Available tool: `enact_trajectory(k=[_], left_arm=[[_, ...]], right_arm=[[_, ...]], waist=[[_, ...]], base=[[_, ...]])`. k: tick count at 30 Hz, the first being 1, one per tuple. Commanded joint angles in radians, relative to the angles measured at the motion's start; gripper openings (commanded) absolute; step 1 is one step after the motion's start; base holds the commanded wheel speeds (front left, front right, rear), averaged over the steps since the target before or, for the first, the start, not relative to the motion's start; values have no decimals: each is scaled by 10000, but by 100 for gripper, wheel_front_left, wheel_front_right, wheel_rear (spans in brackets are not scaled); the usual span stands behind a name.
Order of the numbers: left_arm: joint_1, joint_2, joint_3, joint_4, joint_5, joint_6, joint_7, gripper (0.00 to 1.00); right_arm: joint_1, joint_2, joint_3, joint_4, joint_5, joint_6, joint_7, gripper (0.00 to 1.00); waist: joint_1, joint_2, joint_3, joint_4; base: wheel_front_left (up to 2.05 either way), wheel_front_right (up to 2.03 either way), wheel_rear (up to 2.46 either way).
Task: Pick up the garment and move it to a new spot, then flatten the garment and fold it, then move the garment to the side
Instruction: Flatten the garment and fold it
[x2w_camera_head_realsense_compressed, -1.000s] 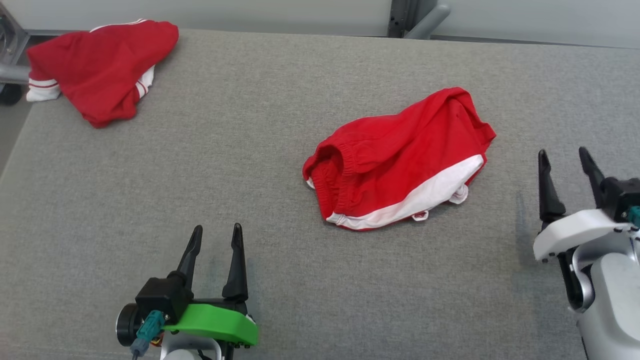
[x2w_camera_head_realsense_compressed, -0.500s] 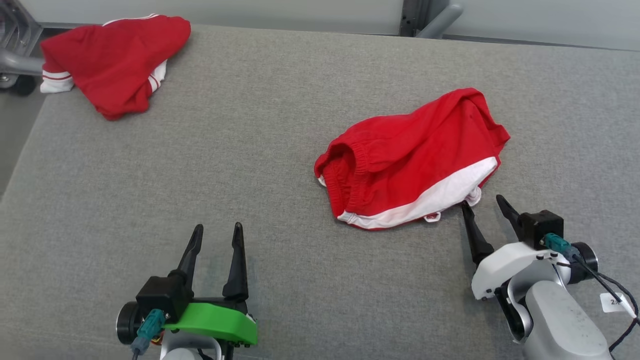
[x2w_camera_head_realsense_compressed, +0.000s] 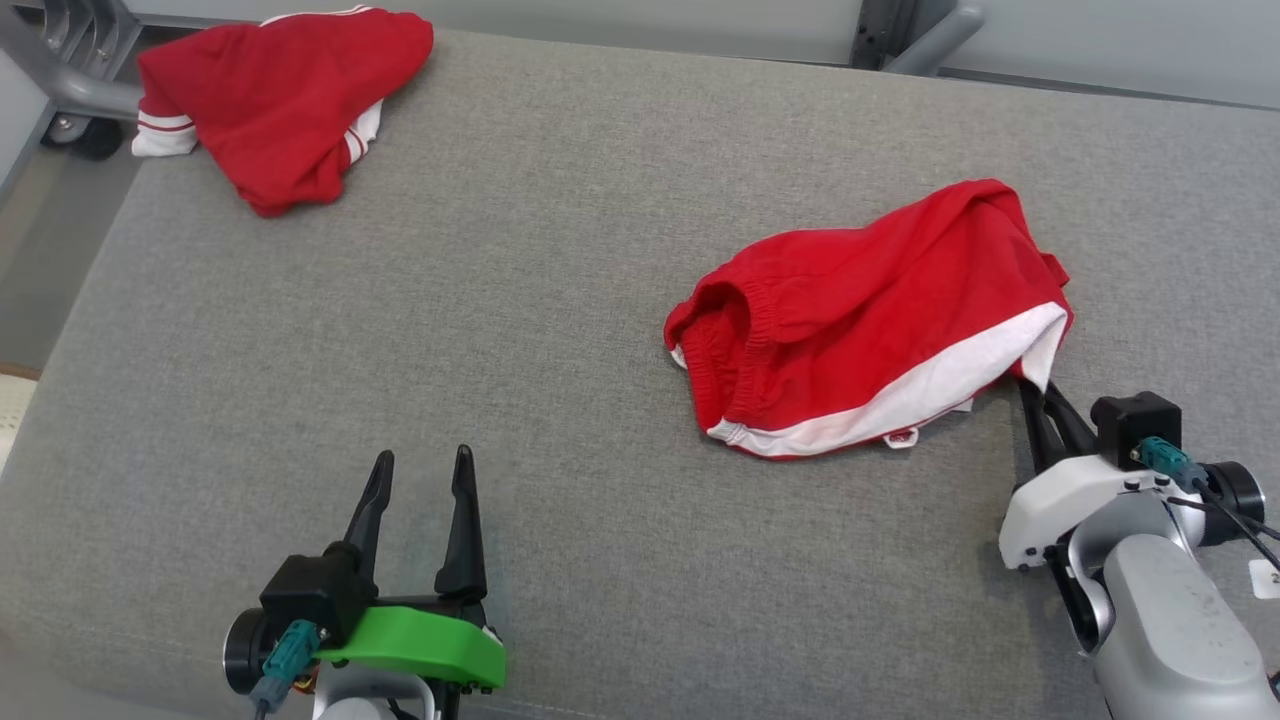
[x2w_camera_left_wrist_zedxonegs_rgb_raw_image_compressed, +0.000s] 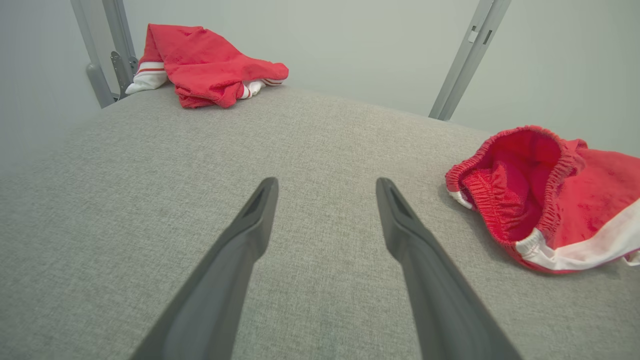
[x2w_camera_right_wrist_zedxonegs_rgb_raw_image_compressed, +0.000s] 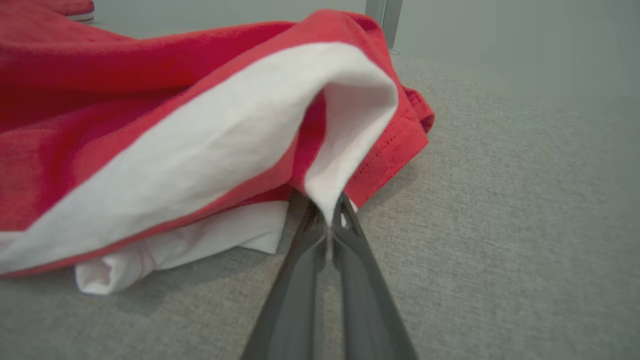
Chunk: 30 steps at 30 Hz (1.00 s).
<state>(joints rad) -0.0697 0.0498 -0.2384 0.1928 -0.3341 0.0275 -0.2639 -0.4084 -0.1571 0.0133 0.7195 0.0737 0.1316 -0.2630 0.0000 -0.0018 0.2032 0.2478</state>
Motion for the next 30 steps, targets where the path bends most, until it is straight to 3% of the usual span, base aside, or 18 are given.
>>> enact_trajectory(k=[1,10,16,17,18,19,20,30], left_arm=[[96,11,-10,-49,-111,9,-4,100],[71,16,-98,-74,-158,57,-4,100],[-13,16,-59,-8,-120,16,-4,100],[-25,16,-38,26,-83,-7,-4,100],[-25,16,-38,26,-83,-7,-4,100],[-23,16,-33,44,-67,-23,-4,100],[-4,16,-21,74,-26,-32,-4,100],[263,16,155,70,65,-90,-4,100]], right_arm=[[259,-67,-131,-145,-110,-17,-30,0],[1381,-499,-1299,-2111,-1783,-17,-32,0],[1786,-546,-1501,-2186,-2365,-17,-31,0],[1845,-555,-1441,-2036,-2542,-17,-31,24],[1845,-555,-1441,-2036,-2542,-17,-31,24],[1876,-521,-1403,-1920,-2580,-17,-31,49],[1862,-509,-1398,-1807,-2631,-17,-31,100],[2436,-278,-1854,-2246,-2188,-17,-32,100]], waist=[[0,18,-117,-249],[0,18,-226,-1166],[0,18,-196,-1385],[0,18,-205,-1422],[0,18,-205,-1422],[0,18,-217,-1436],[0,18,-258,-1463],[0,18,-655,-1776]], base=[[0,0,0],[0,0,0],[0,0,0],[0,0,0],[0,0,0],[0,0,0],[0,0,0],[0,0,0]])
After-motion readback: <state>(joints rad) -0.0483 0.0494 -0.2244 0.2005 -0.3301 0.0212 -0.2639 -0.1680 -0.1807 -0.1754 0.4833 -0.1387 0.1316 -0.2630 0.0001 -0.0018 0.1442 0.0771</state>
